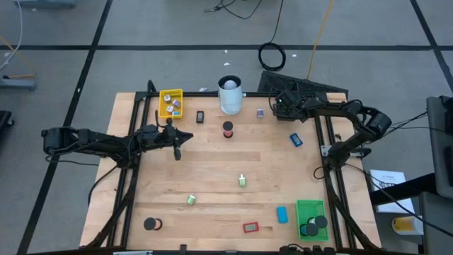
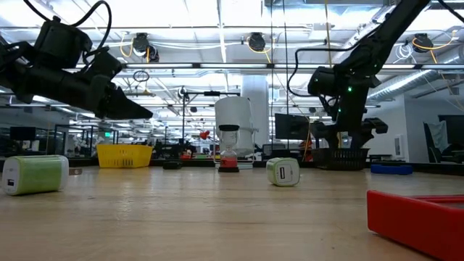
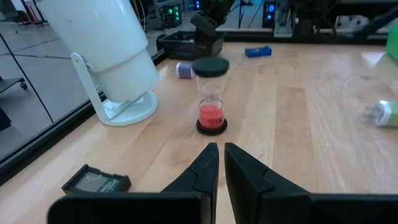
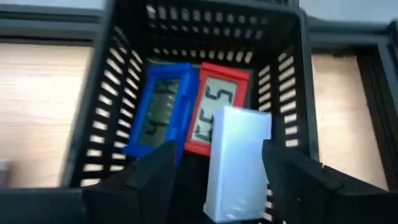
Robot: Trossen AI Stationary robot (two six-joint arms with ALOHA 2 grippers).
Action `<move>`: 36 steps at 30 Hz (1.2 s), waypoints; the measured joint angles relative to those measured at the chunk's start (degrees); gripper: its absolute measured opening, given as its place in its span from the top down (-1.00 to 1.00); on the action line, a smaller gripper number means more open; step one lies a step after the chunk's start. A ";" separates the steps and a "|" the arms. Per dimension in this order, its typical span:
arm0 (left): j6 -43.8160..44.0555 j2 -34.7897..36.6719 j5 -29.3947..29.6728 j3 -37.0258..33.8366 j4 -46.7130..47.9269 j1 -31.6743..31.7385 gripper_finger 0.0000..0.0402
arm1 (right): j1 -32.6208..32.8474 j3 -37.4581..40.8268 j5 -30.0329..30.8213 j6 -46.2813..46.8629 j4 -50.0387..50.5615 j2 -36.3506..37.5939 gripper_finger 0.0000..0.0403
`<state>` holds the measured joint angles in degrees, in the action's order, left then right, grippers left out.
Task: Pick & Place Office items
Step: Put the green charger adapter into the yellow bin
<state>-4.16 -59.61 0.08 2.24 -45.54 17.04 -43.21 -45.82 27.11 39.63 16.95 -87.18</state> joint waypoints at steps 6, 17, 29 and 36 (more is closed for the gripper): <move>2.99 0.02 -0.09 0.04 -0.98 0.00 0.82 | 1.73 0.00 0.07 -3.09 -0.30 5.06 -0.10; 1.52 0.02 -0.53 0.04 -0.98 0.02 0.82 | 19.65 0.00 8.35 -13.96 -8.23 10.31 0.53; 3.34 0.02 -0.65 0.04 -1.05 0.02 0.82 | 26.11 0.00 8.76 -19.43 -16.09 9.67 0.86; 4.30 0.02 -0.99 0.04 -1.05 -1.61 0.82 | 28.86 7.64 10.01 -20.38 -30.54 9.23 0.87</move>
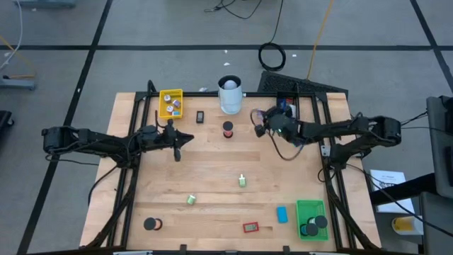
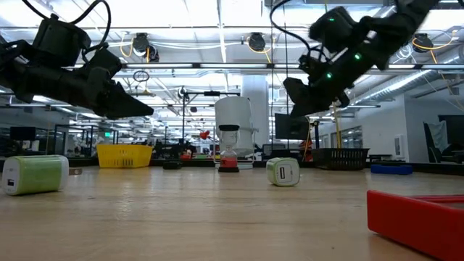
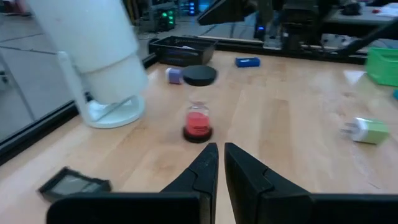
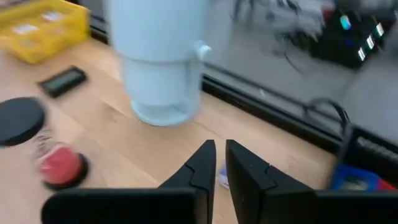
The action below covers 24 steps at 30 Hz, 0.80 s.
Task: Pick & Place Office items
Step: Put the green charger adapter into the yellow bin
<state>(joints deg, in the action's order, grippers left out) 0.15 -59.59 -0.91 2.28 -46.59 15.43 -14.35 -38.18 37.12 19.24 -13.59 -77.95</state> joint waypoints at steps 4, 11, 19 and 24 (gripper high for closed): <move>-0.24 0.00 -0.13 0.00 -0.15 -1.83 0.82 | 1.68 9.75 -4.59 -7.48 -20.01 0.92 0.88; 1.34 0.00 -0.12 0.96 -0.09 -3.76 0.82 | 2.17 23.39 -27.22 -9.44 -48.45 1.57 0.90; -0.93 0.00 5.77 7.73 16.62 -9.30 0.83 | 2.46 28.87 -31.36 -9.46 -64.52 1.57 0.90; -1.98 -0.02 9.93 12.37 25.32 -15.96 0.83 | 2.47 28.88 -31.28 -9.46 -64.36 1.57 0.91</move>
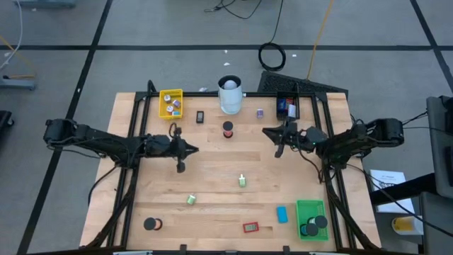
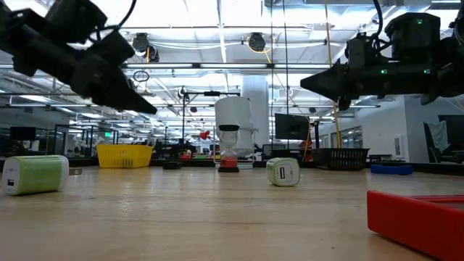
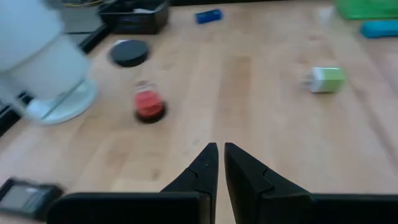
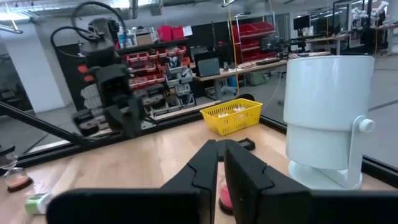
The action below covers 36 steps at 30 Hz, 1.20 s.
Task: Pick & Place Office items
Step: Put the green charger adapter into the yellow bin
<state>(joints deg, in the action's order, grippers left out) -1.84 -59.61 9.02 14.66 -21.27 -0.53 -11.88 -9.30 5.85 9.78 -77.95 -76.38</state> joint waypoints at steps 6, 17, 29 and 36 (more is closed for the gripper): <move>0.47 0.00 0.85 1.83 0.34 -8.46 0.82 | -0.02 0.00 0.04 0.00 0.01 0.00 0.91; 1.23 0.00 8.87 2.22 0.39 -22.31 0.56 | -0.02 0.00 0.28 0.00 0.00 0.00 0.91; 8.67 -0.05 15.50 14.77 21.69 -31.99 0.50 | -0.17 -0.02 0.31 0.00 0.02 0.00 0.91; 14.68 -5.74 16.54 16.64 24.46 -34.18 0.50 | -0.17 -0.04 0.31 -0.01 0.14 0.00 0.91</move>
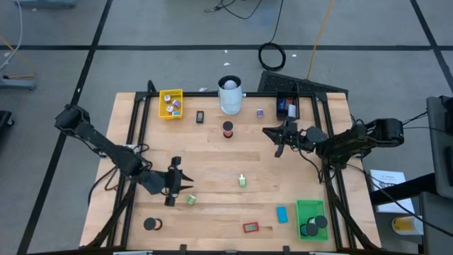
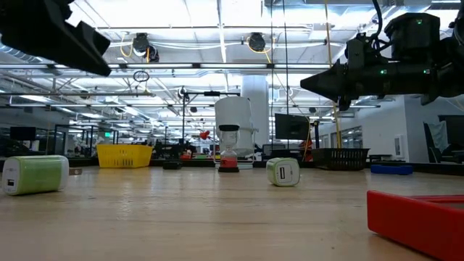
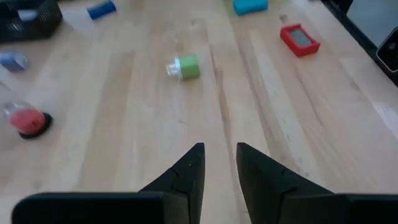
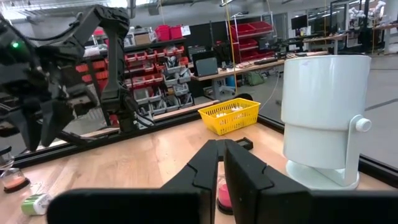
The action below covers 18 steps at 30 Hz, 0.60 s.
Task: Pick & Place Office items
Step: Put the green charger adapter into the yellow bin
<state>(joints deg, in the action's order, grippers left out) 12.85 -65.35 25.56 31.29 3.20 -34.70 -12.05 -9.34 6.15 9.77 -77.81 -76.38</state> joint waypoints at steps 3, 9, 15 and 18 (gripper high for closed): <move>3.37 -3.25 -0.01 0.68 0.51 -0.48 0.45 | 0.00 0.00 0.02 -0.01 0.01 0.00 0.91; 12.75 -9.37 -2.30 3.70 3.58 -0.72 0.07 | 0.00 -0.02 0.02 0.01 0.01 0.00 0.91; 20.37 -13.40 -6.24 8.76 12.79 -1.82 -0.35 | 0.00 -0.02 0.00 0.01 0.03 0.00 0.91; 22.04 -15.12 -5.76 11.61 16.68 -3.54 -0.45 | 0.00 -0.02 0.02 0.01 0.03 0.00 0.91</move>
<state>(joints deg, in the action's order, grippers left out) 34.89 -80.47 19.80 42.90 19.88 -38.25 -12.05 -9.37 6.17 9.78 -77.78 -76.38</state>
